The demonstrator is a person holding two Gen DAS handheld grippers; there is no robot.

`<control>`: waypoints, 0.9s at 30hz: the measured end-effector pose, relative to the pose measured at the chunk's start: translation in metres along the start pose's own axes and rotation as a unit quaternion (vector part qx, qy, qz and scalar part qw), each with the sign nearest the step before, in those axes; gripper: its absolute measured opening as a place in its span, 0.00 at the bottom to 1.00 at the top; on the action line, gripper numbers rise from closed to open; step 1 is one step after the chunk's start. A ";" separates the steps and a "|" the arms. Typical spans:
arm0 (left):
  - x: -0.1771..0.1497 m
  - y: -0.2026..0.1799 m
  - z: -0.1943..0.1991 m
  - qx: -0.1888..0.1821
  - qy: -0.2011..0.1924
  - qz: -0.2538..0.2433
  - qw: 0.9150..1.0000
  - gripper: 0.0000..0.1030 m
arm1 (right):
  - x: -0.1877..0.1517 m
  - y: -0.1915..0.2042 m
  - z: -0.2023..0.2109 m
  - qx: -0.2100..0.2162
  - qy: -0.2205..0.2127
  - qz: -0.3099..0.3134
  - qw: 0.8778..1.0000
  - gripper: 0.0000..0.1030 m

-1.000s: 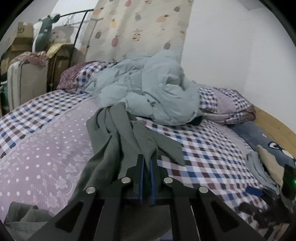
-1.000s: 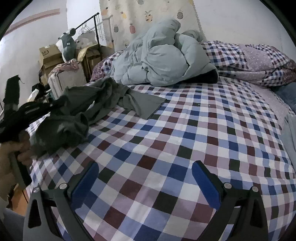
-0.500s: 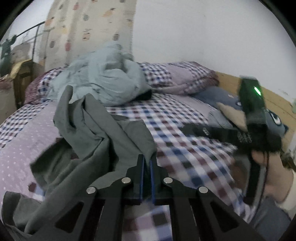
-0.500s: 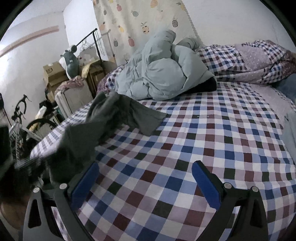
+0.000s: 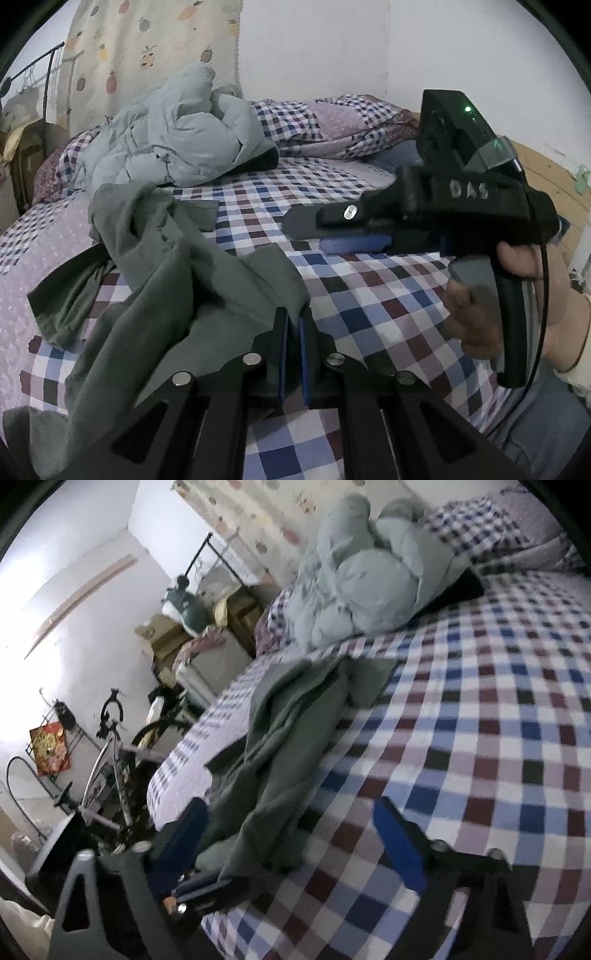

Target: Fold clothes

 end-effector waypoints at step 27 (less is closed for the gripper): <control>0.008 0.083 0.014 0.041 -0.014 0.117 0.992 0.69 | -0.026 0.011 -0.050 -0.009 0.063 0.022 0.998 0.07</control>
Point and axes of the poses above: each gripper's, at about its wrist camera, not at the fingertips, and z roughly against the way its jaws point, y to its left, x to its top, the point moved 8 cm from there along -z, roughly the way its jaws point, and after that the axes turned 6 degrees about -x, right-handed, at the moved point
